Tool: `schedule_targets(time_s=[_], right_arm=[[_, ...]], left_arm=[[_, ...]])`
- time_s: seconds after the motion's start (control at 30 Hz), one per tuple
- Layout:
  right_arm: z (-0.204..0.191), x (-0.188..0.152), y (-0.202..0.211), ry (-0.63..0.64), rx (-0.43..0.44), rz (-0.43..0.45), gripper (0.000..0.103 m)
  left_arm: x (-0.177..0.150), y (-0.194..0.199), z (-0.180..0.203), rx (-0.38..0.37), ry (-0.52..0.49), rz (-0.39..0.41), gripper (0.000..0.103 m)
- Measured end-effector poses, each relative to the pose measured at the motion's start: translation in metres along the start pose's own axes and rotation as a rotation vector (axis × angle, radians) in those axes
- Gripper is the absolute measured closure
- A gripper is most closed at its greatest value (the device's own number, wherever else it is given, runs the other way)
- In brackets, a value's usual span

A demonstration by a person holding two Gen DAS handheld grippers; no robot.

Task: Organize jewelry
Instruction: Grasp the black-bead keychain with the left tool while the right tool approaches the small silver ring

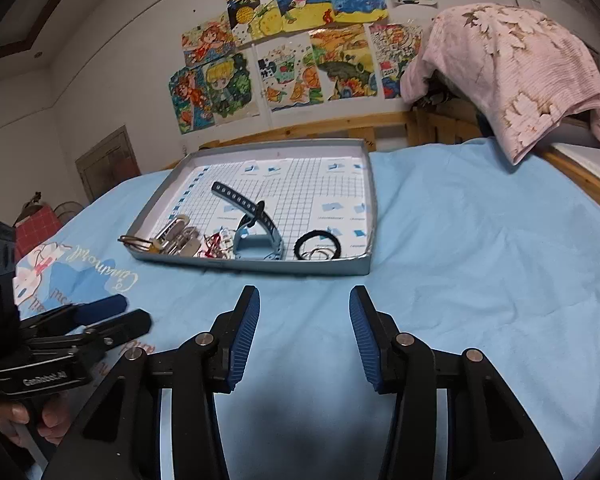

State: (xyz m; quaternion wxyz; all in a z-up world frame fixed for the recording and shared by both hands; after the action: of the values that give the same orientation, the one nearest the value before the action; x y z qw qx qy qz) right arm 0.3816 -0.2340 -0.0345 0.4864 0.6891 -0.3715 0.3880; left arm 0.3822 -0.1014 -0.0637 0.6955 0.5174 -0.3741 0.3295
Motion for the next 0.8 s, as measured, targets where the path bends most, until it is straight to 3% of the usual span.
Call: schedule_targets(time_s=[0.23,0.3,0.6,0.8], right_arm=[[0.001,-0.009,-0.015,-0.014,0.025,-0.047,0.061],[0.001,-0.012,-0.02,-0.015,0.034,-0.068,0.069],[0.006,-0.018,-0.026,-0.051,0.045,-0.088,0.069],[0.003,-0.021,-0.031,-0.044,0.051,-0.106,0.069]], left_arm=[[-0.012,-0.018,0.009,-0.045,-0.004,-0.079,0.048],[-0.016,-0.023,0.014,-0.059,-0.015,-0.104,0.049],[-0.031,-0.041,0.023,-0.078,-0.041,-0.194,0.054],[-0.036,-0.046,0.019,-0.066,-0.036,-0.221,0.071]])
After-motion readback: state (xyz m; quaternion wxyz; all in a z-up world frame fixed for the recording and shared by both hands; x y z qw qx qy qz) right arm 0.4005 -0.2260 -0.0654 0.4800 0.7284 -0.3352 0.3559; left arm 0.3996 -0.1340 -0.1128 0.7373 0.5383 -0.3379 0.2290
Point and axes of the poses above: each gripper's, at about its wrist camera, not at the fingertips, and y roughly against the way its jaws point, z to its right, x to its top, the point moved 7 cm from there along -y, roughly the way its jaws point, and after that the axes turned 9 degrees about z, right-handed, at the moved point
